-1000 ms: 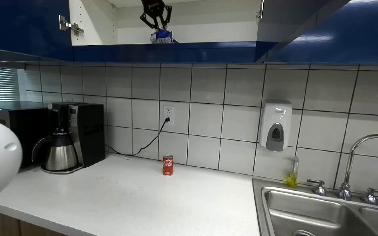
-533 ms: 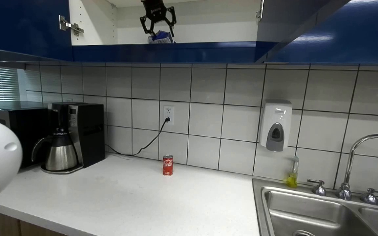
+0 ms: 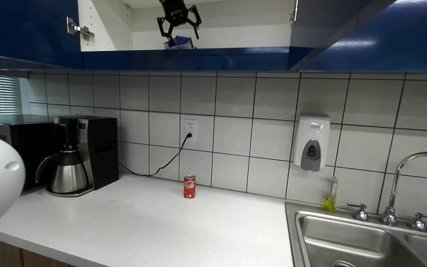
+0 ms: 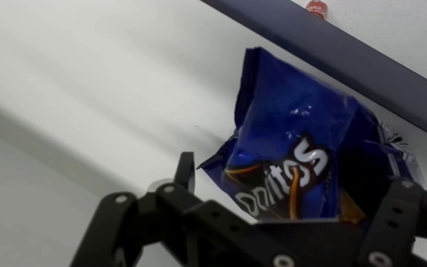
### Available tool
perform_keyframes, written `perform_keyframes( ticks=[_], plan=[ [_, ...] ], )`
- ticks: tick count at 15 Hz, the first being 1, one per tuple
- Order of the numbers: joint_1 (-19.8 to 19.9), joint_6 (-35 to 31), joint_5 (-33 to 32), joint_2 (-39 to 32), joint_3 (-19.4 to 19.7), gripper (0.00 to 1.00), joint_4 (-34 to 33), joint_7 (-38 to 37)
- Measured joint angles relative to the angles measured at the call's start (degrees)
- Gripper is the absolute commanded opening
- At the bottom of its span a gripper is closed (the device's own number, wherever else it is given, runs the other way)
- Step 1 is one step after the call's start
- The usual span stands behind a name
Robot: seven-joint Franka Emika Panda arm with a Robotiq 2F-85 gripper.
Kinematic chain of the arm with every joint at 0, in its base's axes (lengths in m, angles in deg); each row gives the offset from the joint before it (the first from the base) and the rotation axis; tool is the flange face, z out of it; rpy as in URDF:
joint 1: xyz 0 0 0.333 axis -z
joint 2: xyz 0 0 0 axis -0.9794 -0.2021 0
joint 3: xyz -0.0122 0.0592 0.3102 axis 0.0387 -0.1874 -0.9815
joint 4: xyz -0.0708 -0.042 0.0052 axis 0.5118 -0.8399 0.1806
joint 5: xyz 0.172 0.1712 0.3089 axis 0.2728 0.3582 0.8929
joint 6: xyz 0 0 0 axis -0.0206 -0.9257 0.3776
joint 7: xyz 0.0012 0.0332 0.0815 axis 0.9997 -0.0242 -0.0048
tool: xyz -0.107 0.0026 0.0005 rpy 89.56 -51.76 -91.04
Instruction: Put the blue packet in the open upper cabinet.
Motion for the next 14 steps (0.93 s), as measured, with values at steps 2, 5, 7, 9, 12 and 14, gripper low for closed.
perform_keyframes(
  ticks=[2,5,7,9,12,14],
  plan=[
    [0.00,0.00,-0.01,0.00,0.00,1.00,-0.10,0.04],
    [-0.24,0.01,-0.20,0.00,-0.03,1.00,-0.67,0.13],
    [-0.51,0.02,-0.28,0.01,-0.07,1.00,-1.31,0.17],
    [-0.76,0.04,-0.34,0.01,-0.08,1.00,-1.88,0.20],
    [-0.97,0.05,-0.35,0.06,-0.09,1.00,-2.33,0.20],
    [-1.05,0.05,-0.37,0.24,-0.14,1.00,-2.40,0.20]
  ],
)
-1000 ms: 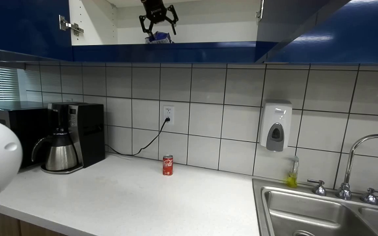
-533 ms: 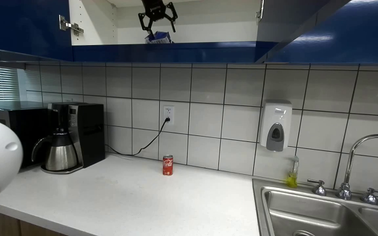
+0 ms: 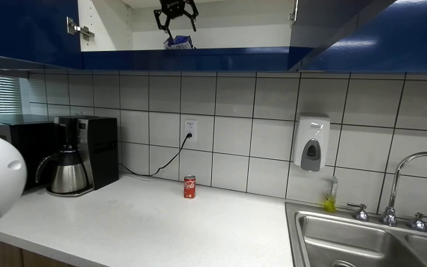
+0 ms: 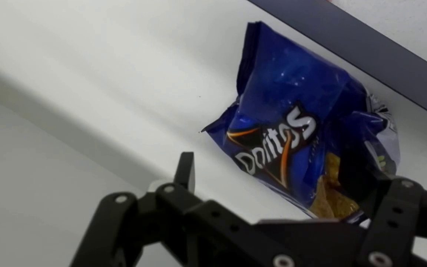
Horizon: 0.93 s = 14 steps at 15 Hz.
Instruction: Put the blue packet in the open upper cabinet.
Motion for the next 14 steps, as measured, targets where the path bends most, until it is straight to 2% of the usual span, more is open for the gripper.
perform_keyframes(
  ticks=[9,14],
  plan=[
    [-1.55,0.61,-0.24,2.96,-0.44,1.00,0.17,0.00],
    [-2.09,2.20,-0.24,6.42,-1.04,1.00,3.24,-0.12]
  ],
)
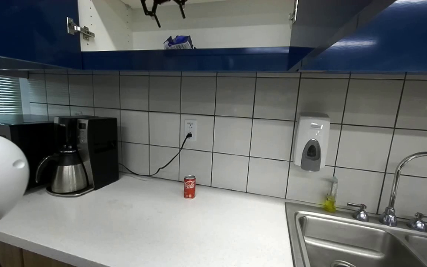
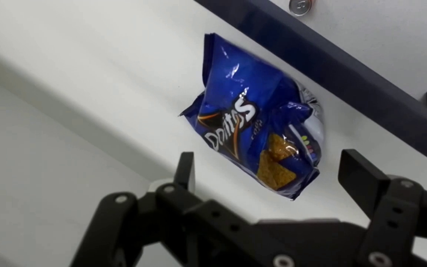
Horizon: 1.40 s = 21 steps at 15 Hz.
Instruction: Put the blue packet in the open upper cabinet.
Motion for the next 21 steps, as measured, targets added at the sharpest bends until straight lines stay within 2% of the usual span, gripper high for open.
perform_keyframes(
  ticks=[12,21],
  plan=[
    [-1.02,9.33,1.21,12.49,-2.44,1.00,12.79,-4.59],
    [-0.99,14.48,6.16,21.39,-2.57,1.00,25.33,-12.34]
  ],
)
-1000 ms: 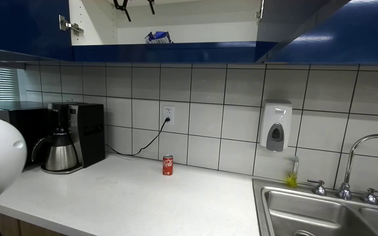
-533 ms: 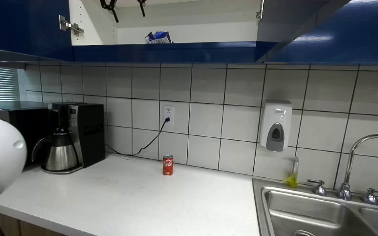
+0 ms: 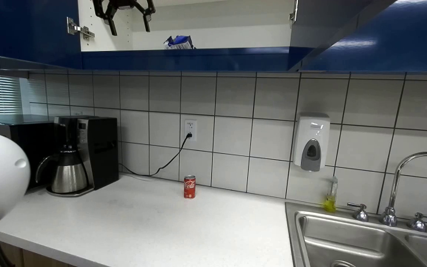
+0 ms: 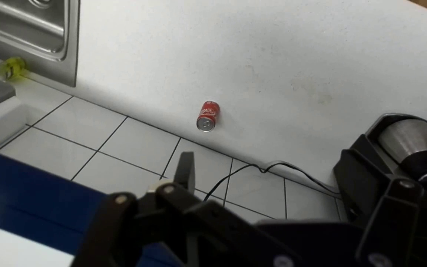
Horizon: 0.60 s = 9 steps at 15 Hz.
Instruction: Put the blue packet in the open upper cabinet.
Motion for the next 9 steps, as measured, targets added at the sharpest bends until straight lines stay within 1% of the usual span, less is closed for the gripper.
perform_keyframes(
  ticks=[6,9],
  plan=[
    [0.41,0.23,1.83,5.59,-0.04,1.00,9.57,-4.90],
    [0.48,0.23,2.45,8.07,-0.04,1.00,14.69,-6.07]
  ],
)
